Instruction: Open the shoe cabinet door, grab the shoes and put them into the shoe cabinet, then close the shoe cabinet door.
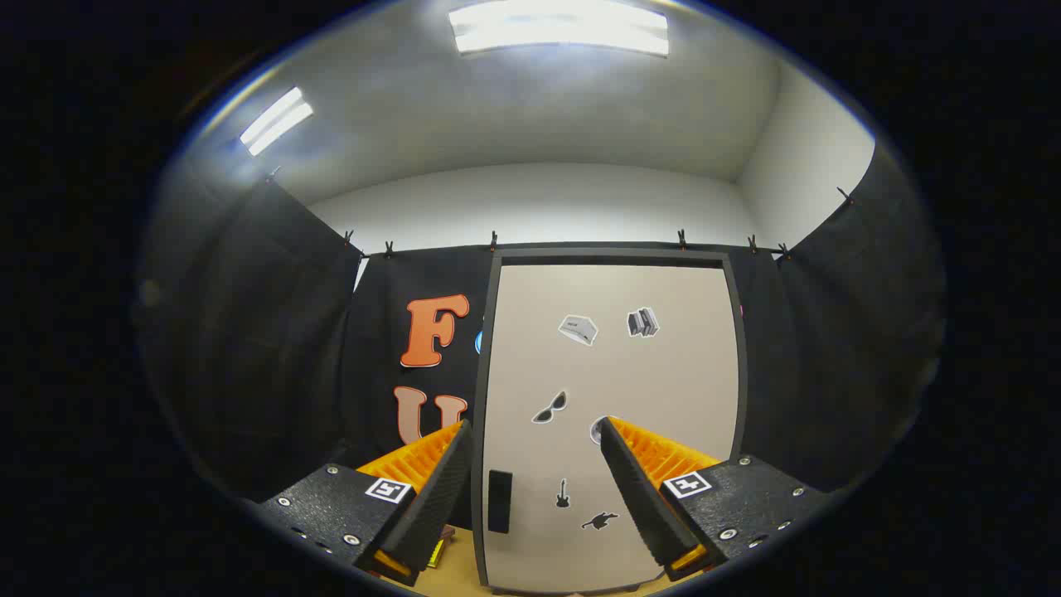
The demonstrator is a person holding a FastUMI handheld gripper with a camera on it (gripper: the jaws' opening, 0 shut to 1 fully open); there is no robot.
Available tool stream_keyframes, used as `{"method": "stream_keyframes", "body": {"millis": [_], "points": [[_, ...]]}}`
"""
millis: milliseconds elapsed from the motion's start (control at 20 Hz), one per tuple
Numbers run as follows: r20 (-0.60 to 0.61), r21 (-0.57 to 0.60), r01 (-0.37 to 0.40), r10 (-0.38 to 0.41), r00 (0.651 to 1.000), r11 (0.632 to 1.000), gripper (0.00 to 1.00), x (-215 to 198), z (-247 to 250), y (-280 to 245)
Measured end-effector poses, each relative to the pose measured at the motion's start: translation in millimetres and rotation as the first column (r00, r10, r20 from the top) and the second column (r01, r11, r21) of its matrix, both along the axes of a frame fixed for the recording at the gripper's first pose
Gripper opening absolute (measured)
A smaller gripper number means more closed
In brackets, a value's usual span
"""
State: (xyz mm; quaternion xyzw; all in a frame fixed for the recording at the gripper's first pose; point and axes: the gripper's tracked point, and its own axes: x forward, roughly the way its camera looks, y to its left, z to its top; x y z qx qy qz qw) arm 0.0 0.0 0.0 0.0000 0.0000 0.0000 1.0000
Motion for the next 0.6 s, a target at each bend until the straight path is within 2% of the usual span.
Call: {"method": "stream_keyframes", "body": {"millis": [600], "points": [[0.000,0.007,-0.018,0.018,1.000,1.000,0.95,6.7,-4.9,14.6]]}}
